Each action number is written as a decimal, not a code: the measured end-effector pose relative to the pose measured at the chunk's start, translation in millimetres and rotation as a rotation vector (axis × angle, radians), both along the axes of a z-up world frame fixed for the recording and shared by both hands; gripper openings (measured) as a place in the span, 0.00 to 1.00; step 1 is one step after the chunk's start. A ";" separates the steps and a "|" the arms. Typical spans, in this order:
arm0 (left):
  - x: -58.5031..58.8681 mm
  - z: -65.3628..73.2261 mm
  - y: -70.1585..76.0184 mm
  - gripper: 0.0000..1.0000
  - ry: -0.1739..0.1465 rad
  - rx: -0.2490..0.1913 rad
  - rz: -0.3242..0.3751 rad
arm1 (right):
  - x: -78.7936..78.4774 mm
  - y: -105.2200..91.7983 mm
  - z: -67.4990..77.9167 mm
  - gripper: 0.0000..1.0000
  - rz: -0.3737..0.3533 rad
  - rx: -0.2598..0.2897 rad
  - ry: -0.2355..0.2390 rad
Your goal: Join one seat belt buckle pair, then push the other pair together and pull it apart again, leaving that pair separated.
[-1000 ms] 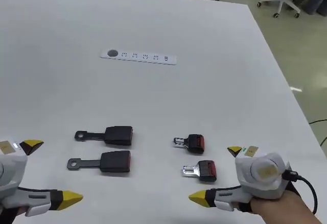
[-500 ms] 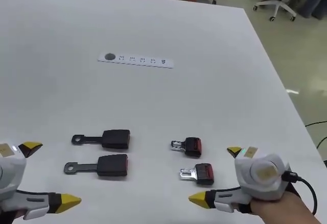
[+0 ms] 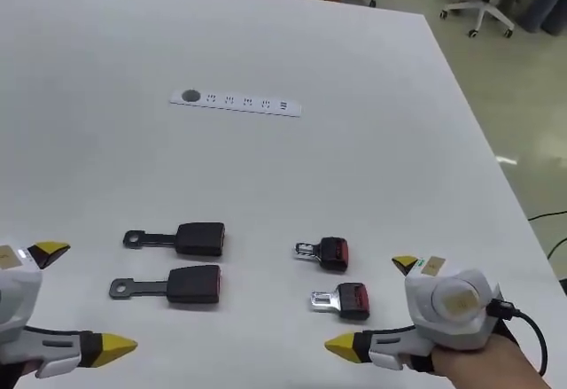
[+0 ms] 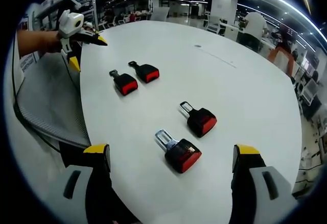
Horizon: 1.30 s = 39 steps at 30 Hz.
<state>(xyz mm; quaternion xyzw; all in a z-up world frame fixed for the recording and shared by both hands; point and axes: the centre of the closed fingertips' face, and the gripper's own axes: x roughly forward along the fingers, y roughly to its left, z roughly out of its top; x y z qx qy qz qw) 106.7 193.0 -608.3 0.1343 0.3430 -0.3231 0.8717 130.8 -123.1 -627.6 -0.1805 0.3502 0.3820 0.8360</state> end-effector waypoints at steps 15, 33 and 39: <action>0.7 0.7 -2.2 1.00 -0.004 0.009 -0.016 | 0.8 -4.3 0.4 1.00 -0.003 -0.006 -0.005; 4.1 1.4 -2.6 1.00 -0.011 0.014 -0.018 | -1.3 -5.8 3.7 0.98 0.015 -0.030 -0.013; 8.5 2.4 -4.4 1.00 -0.018 0.016 -0.018 | 0.3 -5.8 4.7 0.97 0.018 -0.034 -0.016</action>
